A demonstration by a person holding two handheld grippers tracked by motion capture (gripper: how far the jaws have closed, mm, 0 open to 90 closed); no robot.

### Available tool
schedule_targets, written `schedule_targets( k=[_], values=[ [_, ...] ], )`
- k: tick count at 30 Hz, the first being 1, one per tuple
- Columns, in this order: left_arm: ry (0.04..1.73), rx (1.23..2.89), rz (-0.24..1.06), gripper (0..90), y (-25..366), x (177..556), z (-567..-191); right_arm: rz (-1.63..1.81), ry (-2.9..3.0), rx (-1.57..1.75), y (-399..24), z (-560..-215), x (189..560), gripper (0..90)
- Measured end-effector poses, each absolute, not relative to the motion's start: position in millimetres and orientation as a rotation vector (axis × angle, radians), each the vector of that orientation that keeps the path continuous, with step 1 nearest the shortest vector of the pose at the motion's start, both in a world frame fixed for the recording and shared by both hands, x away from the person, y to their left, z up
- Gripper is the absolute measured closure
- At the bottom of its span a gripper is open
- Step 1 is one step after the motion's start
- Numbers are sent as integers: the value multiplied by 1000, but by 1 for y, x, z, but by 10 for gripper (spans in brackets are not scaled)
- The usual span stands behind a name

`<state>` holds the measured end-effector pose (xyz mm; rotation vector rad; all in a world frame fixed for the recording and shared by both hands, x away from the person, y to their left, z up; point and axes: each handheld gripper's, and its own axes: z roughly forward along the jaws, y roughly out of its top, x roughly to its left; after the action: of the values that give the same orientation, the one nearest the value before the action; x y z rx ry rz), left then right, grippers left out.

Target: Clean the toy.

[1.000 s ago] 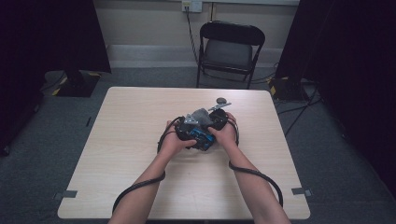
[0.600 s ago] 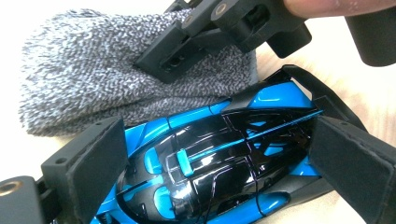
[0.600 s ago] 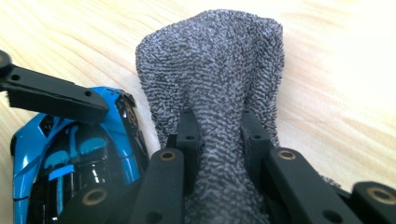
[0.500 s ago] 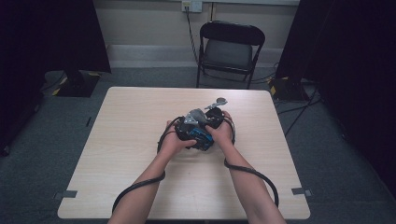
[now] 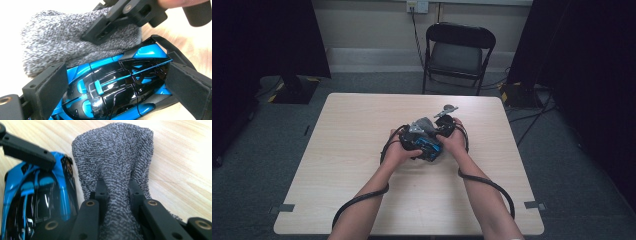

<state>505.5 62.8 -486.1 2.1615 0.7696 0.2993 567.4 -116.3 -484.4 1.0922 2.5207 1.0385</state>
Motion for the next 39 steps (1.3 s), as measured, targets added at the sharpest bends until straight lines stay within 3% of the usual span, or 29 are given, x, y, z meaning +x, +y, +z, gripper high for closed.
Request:
schedule_targets(
  k=[17, 39],
  values=[
    [775, 2165, 299, 44, 62, 506, -485, 1050, 2602, 1015, -148, -483, 560, 753],
    [782, 2178, 294, 43, 61, 507, -484, 1069, 2613, 1010, -192, -483, 522, 747]
  ],
)
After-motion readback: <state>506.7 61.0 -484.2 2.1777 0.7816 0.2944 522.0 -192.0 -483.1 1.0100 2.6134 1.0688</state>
